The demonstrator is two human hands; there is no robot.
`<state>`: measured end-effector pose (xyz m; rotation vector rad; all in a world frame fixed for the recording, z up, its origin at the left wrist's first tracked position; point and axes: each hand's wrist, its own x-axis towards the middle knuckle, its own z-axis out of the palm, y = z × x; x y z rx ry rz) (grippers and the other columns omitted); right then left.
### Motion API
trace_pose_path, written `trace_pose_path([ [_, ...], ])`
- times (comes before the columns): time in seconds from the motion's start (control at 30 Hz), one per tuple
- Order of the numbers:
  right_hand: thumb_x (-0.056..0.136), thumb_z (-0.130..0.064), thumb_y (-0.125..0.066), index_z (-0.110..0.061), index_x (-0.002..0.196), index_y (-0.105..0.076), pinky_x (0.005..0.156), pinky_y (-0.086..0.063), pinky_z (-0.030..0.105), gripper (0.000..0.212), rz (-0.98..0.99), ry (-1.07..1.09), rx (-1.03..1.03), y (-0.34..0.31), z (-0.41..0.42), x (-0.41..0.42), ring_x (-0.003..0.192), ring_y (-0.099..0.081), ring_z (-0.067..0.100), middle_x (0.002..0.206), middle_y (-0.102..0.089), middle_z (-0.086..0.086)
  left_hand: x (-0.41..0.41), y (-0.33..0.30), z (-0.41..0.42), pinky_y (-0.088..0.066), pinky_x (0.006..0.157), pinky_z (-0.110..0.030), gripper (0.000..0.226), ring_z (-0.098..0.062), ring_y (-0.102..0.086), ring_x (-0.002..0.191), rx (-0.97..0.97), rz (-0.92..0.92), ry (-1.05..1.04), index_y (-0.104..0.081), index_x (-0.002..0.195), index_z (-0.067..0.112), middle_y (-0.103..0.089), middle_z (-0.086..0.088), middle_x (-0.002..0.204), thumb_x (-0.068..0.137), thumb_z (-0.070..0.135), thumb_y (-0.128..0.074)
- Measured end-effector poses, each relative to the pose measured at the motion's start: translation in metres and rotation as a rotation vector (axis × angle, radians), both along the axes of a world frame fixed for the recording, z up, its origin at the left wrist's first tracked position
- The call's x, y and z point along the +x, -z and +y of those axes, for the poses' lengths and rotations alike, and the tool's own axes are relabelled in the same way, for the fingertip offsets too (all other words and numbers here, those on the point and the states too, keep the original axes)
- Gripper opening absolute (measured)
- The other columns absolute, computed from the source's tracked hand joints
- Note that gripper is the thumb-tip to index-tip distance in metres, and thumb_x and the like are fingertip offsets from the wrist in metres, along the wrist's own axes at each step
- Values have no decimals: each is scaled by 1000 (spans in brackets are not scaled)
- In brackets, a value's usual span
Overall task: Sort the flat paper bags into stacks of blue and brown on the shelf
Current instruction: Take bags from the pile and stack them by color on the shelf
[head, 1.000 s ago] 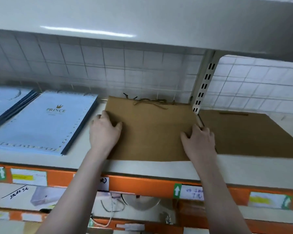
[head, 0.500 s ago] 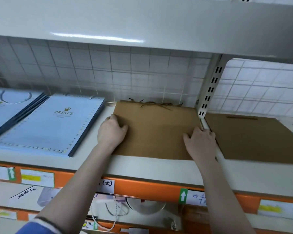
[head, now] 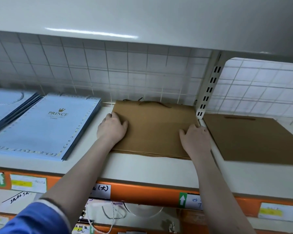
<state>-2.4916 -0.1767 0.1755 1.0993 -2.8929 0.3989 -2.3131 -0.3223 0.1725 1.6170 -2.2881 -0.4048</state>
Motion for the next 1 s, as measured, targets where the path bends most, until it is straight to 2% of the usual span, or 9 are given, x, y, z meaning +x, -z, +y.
trace_pose_path([
  [0.1, 98, -43, -36, -1, 129, -45, 99, -36, 39, 53, 23, 3, 3, -1, 5, 4, 121, -44, 34, 131, -46, 23, -1, -2, 2, -36, 98, -40, 51, -34, -42, 124, -47, -30, -21, -44, 125, 3, -46, -16, 130, 95, 44, -42],
  [0.2, 97, -48, -35, -4, 142, -32, 111, -25, 44, 63, 81, -23, -1, -5, 11, 11, 137, -26, 37, 146, -29, 24, 2, -8, 7, -34, 100, -40, 52, -34, -38, 127, -92, -54, -34, -46, 127, 4, -43, -16, 135, 94, 44, -46],
  [0.27, 97, -49, -33, -6, 146, -24, 114, -21, 43, 66, 66, -80, -32, -10, 15, 18, 140, -19, 35, 150, -24, 23, 9, -13, 15, -33, 102, -40, 53, -33, -35, 130, -142, -78, -52, -44, 130, 5, -41, -15, 138, 93, 43, -48],
  [0.37, 97, -48, -36, -8, 146, -26, 113, -23, 42, 64, 56, -185, -62, -15, 18, 35, 139, -24, 33, 148, -30, 19, 22, -18, 31, -31, 104, -41, 52, -33, -34, 130, -225, -91, -110, -43, 133, 8, -41, -15, 138, 93, 41, -50],
  [0.47, 97, -47, -38, -9, 146, -27, 114, -22, 42, 62, 40, -285, -52, -12, 15, 56, 141, -21, 32, 149, -30, 17, 42, -19, 48, -27, 107, -42, 53, -34, -31, 133, -274, -121, -173, -42, 135, 8, -39, -15, 141, 93, 39, -50],
  [0.67, 96, -43, -43, -9, 142, -36, 112, -23, 41, 58, 45, -407, -73, -6, 1, 105, 138, -26, 33, 144, -37, 17, 104, -20, 57, -31, 100, -43, 48, -35, -39, 124, -312, -116, -286, -49, 126, 3, -47, -18, 132, 88, 31, -58],
  [0.8, 95, -39, -47, -9, 140, -40, 110, -25, 40, 55, 56, -494, -119, -10, -17, 153, 136, -29, 32, 140, -41, 16, 156, -23, 55, -26, 105, -42, 54, -34, -35, 130, -306, -79, -371, -46, 133, 4, -44, -18, 138, 88, 29, -59],
  [1.0, 91, -35, -55, -5, 130, -49, 105, -30, 42, 50, 34, -590, -207, -11, -59, 261, 128, -37, 34, 128, -50, 19, 272, -23, 42, -31, 102, -45, 53, -37, -39, 127, -352, -21, -479, -50, 129, 2, -48, -21, 134, 83, 26, -64],
])
